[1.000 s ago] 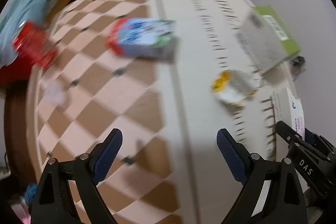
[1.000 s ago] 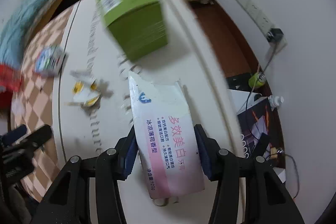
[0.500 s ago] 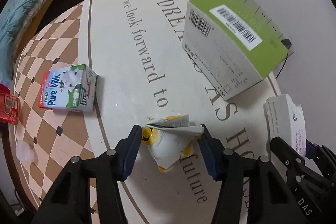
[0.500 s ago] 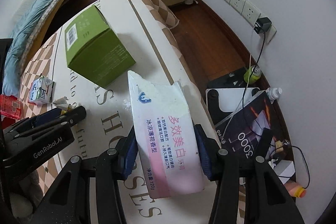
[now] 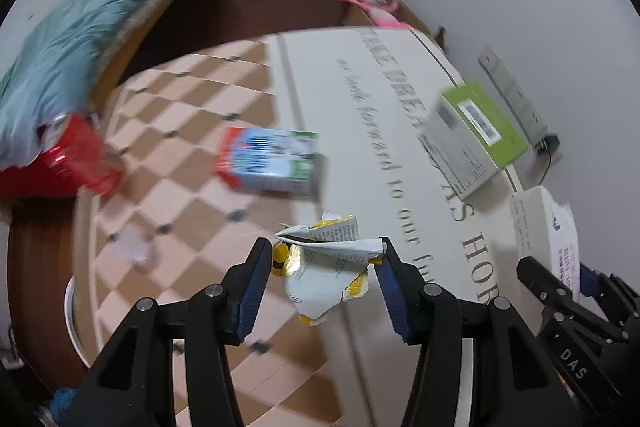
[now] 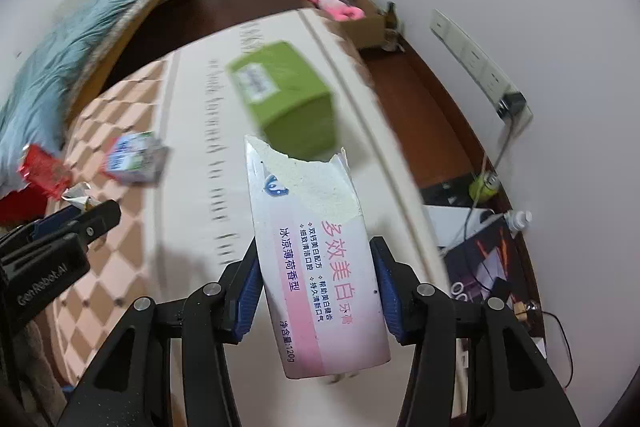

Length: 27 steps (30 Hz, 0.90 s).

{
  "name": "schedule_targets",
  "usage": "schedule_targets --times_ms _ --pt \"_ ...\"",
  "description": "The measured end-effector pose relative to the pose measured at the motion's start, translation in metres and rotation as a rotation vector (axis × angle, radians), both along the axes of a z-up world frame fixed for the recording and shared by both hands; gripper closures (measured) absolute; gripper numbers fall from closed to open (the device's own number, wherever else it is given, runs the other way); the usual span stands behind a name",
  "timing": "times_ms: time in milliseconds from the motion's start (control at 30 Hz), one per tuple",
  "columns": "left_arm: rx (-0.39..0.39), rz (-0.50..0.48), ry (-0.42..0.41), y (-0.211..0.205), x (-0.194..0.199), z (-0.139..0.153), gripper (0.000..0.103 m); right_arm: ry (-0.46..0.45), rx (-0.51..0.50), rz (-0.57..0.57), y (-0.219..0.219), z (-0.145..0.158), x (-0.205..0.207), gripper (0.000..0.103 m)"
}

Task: Collect trash
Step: 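Carry the wrapper and pink-white box over the bin and release both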

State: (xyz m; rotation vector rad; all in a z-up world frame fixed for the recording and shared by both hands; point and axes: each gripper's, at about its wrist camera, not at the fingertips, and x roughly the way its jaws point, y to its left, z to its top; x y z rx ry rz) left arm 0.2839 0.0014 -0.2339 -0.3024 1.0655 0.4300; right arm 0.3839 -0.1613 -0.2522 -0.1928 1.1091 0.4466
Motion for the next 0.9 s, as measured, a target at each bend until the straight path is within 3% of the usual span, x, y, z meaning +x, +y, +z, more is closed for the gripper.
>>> schedule_targets --times_ms 367,567,733,900 --pt "0.035 0.196 -0.132 0.087 -0.135 0.064 0.054 -0.051 0.106 0.207 0.091 0.067 -0.092 0.05" --pt "0.05 0.304 -0.175 0.142 -0.214 0.093 0.054 -0.059 0.176 0.379 0.173 0.097 -0.161 0.05" --pt "0.07 0.416 -0.181 0.197 -0.278 0.098 0.054 -0.004 0.195 0.503 0.254 0.087 -0.218 0.05" --pt "0.044 0.531 -0.141 0.254 -0.341 0.071 0.054 0.126 0.165 0.601 0.333 0.041 -0.273 0.05"
